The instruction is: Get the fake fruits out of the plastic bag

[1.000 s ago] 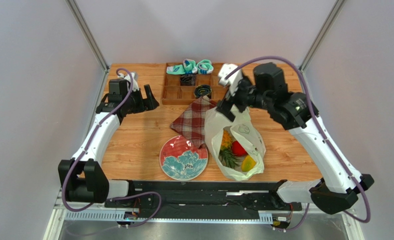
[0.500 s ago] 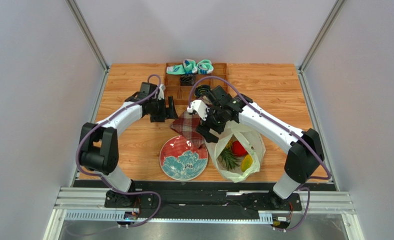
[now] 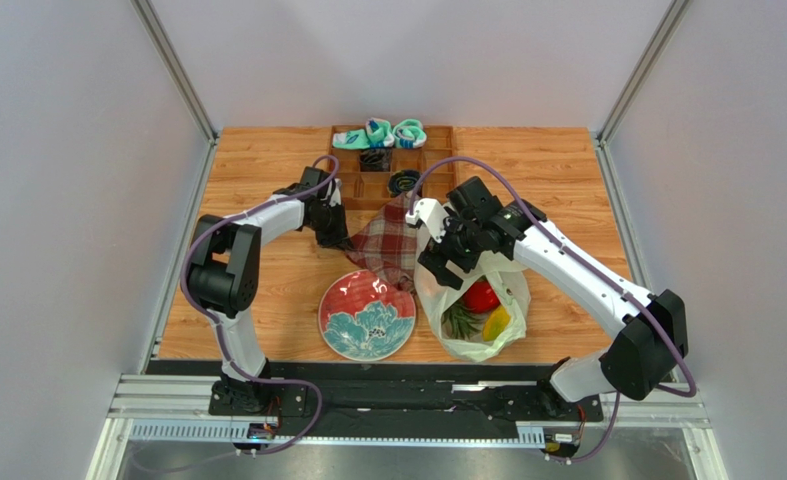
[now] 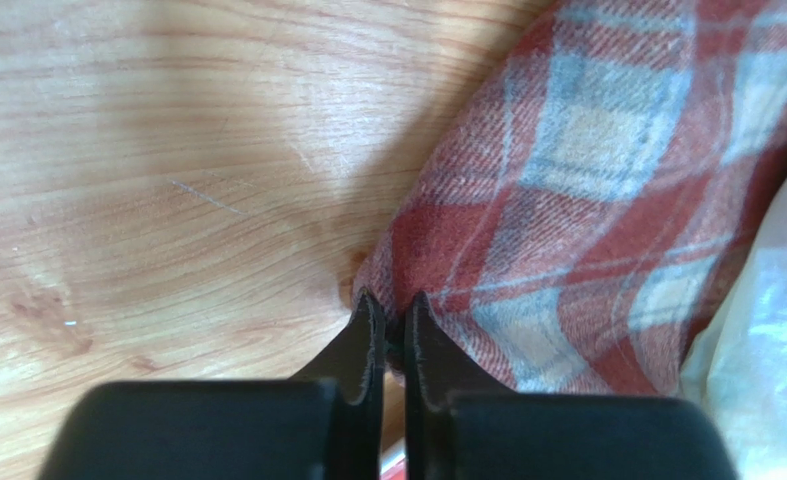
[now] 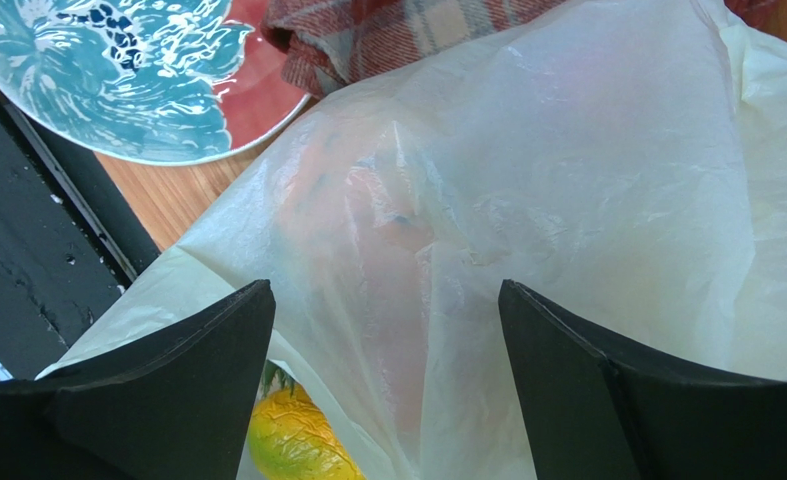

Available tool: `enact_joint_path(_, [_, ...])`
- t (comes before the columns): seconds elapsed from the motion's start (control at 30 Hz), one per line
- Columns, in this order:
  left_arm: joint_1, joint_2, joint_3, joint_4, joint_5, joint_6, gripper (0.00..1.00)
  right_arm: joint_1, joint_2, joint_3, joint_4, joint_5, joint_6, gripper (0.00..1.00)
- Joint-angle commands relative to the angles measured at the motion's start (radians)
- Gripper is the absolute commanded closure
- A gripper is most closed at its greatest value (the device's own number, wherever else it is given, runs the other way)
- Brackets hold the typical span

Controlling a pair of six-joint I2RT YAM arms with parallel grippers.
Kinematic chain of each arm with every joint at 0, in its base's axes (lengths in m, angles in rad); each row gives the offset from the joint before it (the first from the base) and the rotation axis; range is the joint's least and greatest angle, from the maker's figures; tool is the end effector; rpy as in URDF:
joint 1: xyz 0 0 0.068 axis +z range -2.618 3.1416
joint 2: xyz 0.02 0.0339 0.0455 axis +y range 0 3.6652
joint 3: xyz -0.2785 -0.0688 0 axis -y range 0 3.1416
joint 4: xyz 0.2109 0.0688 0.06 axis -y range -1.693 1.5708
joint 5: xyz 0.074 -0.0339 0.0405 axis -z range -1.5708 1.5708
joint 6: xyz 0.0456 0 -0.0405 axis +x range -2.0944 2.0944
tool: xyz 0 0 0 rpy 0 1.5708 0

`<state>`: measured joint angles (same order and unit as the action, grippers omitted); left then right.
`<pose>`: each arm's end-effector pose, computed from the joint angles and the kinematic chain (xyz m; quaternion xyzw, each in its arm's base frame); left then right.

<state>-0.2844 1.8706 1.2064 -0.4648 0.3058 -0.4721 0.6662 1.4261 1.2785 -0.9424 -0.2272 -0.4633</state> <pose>0.3374 -0.1129 0.1906 -0.0571 0.9632 -0.2181 0.1464 0.1918 0.1638 0.3124 -0.5393 0.8007 0.1335 0.2242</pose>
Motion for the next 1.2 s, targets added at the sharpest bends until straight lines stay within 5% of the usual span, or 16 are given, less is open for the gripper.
enact_joint_path(0.0, [0.111,-0.083,-0.002,-0.047,-0.085,-0.014,1.00,-0.005,0.020,0.028,0.017,0.023,0.002,0.12])
enact_joint_path(0.3, [0.589,-0.321,-0.105,-0.215,-0.172,0.016,1.00,-0.020,0.051,0.123,0.016,0.042,-0.005,0.13])
enact_joint_path(0.33, [0.596,-0.326,-0.110,-0.228,-0.162,0.041,0.90,-0.019,0.050,0.131,0.016,0.046,-0.009,0.13])
enact_joint_path(0.37, [0.596,-0.330,-0.129,-0.232,-0.124,0.050,0.78,-0.019,0.048,0.149,0.016,0.049,-0.011,0.12])
enact_joint_path(0.4, [0.596,-0.353,-0.146,-0.216,-0.100,0.050,0.51,-0.020,0.048,0.154,0.017,0.054,-0.012,0.11])
enact_joint_path(0.5, [0.562,-0.389,-0.174,-0.181,-0.073,0.023,0.36,-0.019,0.051,0.131,0.024,0.094,-0.044,0.11])
enact_joint_path(0.67, [0.504,-0.491,-0.171,-0.230,-0.028,0.094,0.35,-0.019,0.073,-0.005,0.062,0.224,-0.165,0.10])
enact_joint_path(0.87, [0.352,-0.646,-0.264,-0.273,0.070,0.352,0.36,-0.056,0.158,-0.156,0.166,0.384,-0.189,0.08])
enact_joint_path(1.17, [0.125,-0.510,-0.242,-0.298,0.078,0.365,0.42,-0.387,0.434,0.046,0.168,0.506,-0.149,0.15])
